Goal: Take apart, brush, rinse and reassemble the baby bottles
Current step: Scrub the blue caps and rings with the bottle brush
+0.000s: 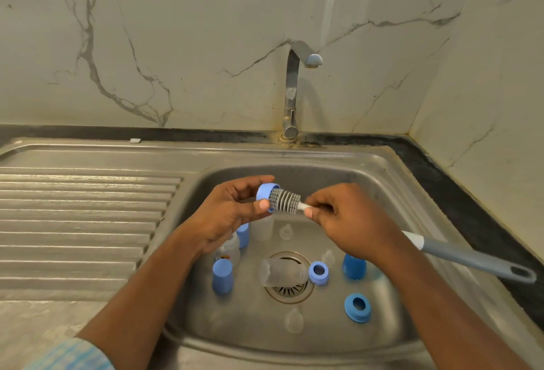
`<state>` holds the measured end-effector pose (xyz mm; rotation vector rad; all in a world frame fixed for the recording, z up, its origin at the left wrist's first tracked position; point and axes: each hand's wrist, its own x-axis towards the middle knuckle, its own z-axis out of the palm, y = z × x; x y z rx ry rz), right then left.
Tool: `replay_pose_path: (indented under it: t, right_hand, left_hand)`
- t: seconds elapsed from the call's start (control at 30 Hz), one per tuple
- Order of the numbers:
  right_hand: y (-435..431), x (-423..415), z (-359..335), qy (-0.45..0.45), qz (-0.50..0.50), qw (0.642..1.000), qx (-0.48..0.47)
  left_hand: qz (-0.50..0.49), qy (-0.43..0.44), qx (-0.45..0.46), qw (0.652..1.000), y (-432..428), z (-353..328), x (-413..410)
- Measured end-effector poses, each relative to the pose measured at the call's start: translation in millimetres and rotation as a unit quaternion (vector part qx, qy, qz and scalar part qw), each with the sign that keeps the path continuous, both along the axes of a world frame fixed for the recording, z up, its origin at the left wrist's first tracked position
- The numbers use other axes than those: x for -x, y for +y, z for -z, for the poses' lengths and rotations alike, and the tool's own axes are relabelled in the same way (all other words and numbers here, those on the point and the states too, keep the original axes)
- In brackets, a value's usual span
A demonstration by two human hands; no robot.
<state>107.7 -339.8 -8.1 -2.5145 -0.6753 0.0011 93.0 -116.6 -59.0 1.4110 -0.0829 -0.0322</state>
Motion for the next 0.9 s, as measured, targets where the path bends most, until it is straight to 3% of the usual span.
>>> replay_pose_path:
  t: [0.1, 0.33, 0.47, 0.7, 0.83, 0.9]
  right_hand:
    - [2.1, -0.3, 5.0, -0.031, 0.031, 0.999, -0.019]
    - [6.4, -2.1, 6.9, 0.004, -0.011, 1.000, 0.011]
    - [0.1, -7.4, 7.5, -0.035, 0.030, 0.998, -0.042]
    - [2.7, -3.5, 6.1, 0.001, -0.026, 0.999, -0.019]
    - [-3.1, -6.9, 3.5, -0.044, 0.023, 0.998, -0.047]
    - [0.9, -8.2, 5.9, -0.022, 0.029, 0.999, -0.040]
  left_hand:
    - [-0.024, -0.004, 0.031, 0.999, -0.8, -1.4, -1.7]
    - [-0.034, 0.003, -0.043, 0.998, 8.7, -2.9, 1.5]
    - [-0.033, -0.002, -0.028, 0.999, 2.8, -2.9, 0.3]
    - [-0.042, 0.002, 0.016, 0.999, 13.0, -3.5, 0.9]
    - [-0.025, -0.009, 0.002, 1.000, 2.8, -3.3, -0.4]
    - [-0.034, -0.011, 0.003, 0.999, 4.2, -3.5, 0.4]
